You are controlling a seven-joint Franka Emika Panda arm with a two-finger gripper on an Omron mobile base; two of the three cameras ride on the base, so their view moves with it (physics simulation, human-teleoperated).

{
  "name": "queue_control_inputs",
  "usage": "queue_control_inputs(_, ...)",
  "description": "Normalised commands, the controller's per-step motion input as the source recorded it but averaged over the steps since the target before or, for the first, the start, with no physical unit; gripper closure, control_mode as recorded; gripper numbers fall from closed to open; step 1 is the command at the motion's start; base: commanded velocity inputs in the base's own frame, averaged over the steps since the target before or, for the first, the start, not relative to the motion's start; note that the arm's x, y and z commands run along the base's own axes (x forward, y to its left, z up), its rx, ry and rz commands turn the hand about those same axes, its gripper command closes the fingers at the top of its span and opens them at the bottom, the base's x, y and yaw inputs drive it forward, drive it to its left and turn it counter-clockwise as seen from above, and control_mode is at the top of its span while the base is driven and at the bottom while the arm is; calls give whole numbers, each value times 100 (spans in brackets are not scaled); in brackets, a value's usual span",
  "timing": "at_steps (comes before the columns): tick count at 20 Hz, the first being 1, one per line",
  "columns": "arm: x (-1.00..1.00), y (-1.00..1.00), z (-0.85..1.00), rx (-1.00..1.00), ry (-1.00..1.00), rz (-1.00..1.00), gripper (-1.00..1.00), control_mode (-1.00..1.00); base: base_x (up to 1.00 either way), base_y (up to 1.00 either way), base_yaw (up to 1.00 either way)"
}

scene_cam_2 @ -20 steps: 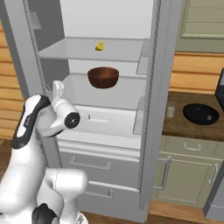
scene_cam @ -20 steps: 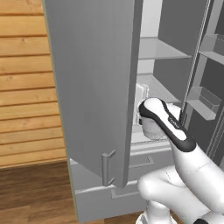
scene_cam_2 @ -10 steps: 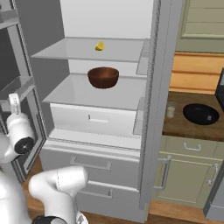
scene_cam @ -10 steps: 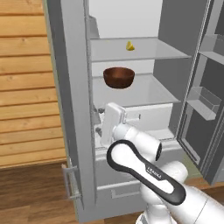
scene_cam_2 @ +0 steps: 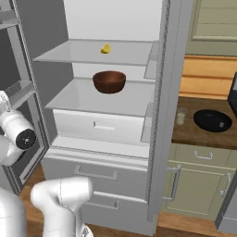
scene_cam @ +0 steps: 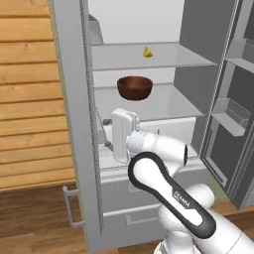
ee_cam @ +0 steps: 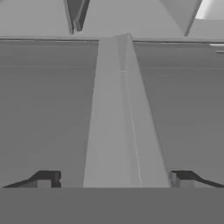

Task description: Grab a lemon wedge from the fridge and one ice cube from the ice bowl, and put them in the glass of lemonade.

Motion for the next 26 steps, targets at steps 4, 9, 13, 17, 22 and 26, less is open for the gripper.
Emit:
queue_control_inputs(4,-14,-100,50,-18,-7,-3,-100,-100,0,0,0)
queue_control_inputs(9,-41,-91,21,-45,-2,-4,-100,-100,0,0,0)
queue_control_inputs(13,-81,-29,7,-59,-3,0,-100,-100,0,0,0)
queue_control_inputs(17,-78,-26,43,-54,-12,0,-100,-100,0,0,0)
queue_control_inputs(22,-87,-21,48,-54,-23,0,-100,-100,0,0,0)
queue_control_inputs(26,-70,-37,46,-41,-21,-1,-100,-100,0,0,0)
